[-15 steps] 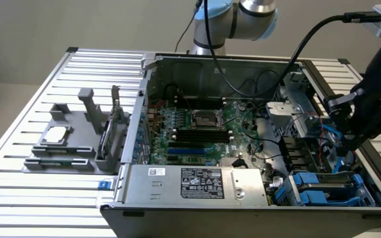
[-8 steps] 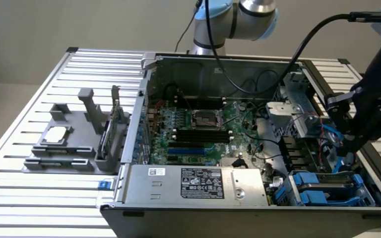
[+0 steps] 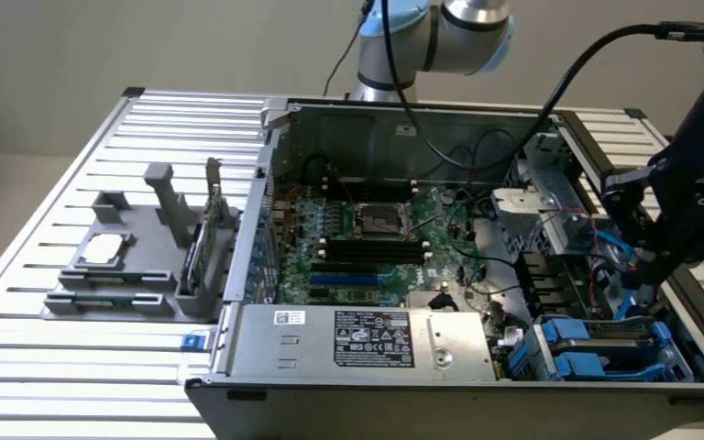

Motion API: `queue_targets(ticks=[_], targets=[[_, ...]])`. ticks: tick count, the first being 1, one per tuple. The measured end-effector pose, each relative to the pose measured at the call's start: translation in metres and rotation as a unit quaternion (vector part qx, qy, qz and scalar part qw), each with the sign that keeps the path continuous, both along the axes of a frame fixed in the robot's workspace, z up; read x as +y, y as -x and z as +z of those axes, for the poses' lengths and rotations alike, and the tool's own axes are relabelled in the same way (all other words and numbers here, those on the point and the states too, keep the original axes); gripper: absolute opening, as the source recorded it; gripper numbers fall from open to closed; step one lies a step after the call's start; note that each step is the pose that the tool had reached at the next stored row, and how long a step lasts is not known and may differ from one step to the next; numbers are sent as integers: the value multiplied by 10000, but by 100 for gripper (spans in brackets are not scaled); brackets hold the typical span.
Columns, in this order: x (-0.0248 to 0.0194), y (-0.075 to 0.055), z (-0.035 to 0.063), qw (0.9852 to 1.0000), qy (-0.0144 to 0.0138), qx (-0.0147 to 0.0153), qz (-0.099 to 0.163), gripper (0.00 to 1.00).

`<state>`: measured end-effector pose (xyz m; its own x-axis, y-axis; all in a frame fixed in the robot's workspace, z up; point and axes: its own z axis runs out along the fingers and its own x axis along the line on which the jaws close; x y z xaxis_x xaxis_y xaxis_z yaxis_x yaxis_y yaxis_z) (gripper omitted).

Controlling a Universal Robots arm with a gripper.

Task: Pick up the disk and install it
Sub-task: 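Insert the first disk wire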

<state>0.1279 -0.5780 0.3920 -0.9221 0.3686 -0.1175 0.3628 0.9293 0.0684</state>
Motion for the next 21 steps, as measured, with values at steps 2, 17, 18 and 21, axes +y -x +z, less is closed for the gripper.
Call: queue_targets(ticks=[2,17,18,21], targets=[[0,0,0,9998,1,0,-174,11],[0,1,-20,9882,-1,0,-1533,11],[0,1,-21,9868,0,0,-1622,11],[0,0,-32,9820,0,0,-1890,11]])
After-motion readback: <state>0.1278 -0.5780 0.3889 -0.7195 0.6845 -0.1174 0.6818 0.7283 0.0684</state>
